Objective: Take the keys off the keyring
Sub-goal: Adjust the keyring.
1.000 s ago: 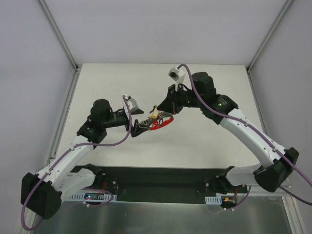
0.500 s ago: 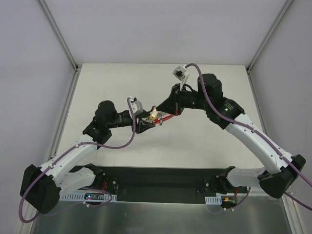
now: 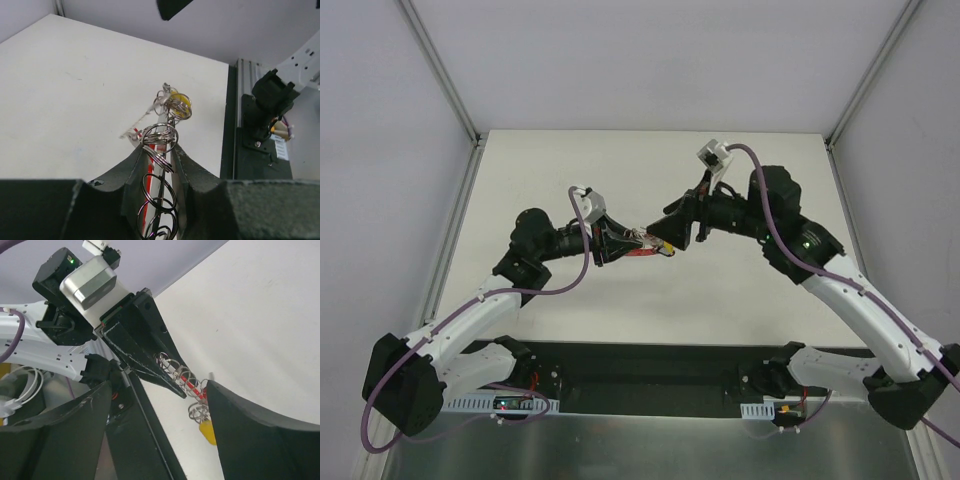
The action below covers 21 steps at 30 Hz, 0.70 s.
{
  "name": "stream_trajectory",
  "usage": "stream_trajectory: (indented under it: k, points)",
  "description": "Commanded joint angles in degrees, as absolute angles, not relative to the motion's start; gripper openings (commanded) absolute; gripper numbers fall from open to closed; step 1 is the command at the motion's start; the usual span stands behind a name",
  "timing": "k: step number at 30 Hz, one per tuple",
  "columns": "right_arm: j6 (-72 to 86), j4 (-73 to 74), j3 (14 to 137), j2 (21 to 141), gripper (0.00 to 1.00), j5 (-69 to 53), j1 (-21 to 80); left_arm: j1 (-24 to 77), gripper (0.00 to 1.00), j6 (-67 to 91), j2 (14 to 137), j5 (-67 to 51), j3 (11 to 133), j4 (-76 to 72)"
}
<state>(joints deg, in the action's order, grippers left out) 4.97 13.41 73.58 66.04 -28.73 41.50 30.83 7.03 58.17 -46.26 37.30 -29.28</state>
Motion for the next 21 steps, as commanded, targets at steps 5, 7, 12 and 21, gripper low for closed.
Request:
stream_trajectory:
  k: [5,7,12,21]
  points:
    - [8.77,6.14,64.96,54.23,0.83,-12.93,41.57,32.52,0.0,10.4,50.9,-31.05,30.59,-42.99]
    - [13.33,8.08,64.51,54.93,0.82,-10.47,41.57,34.09,0.0,0.6,48.01,-27.01,30.76,-39.31]
    - [19.51,17.99,66.35,58.35,0.8,-7.91,41.4,38.93,0.0,-18.17,43.78,-18.99,32.87,-26.3]
    - [32.3,21.62,68.2,63.45,0.79,-13.35,37.89,46.56,0.0,-42.26,39.91,-11.37,34.72,-15.47]
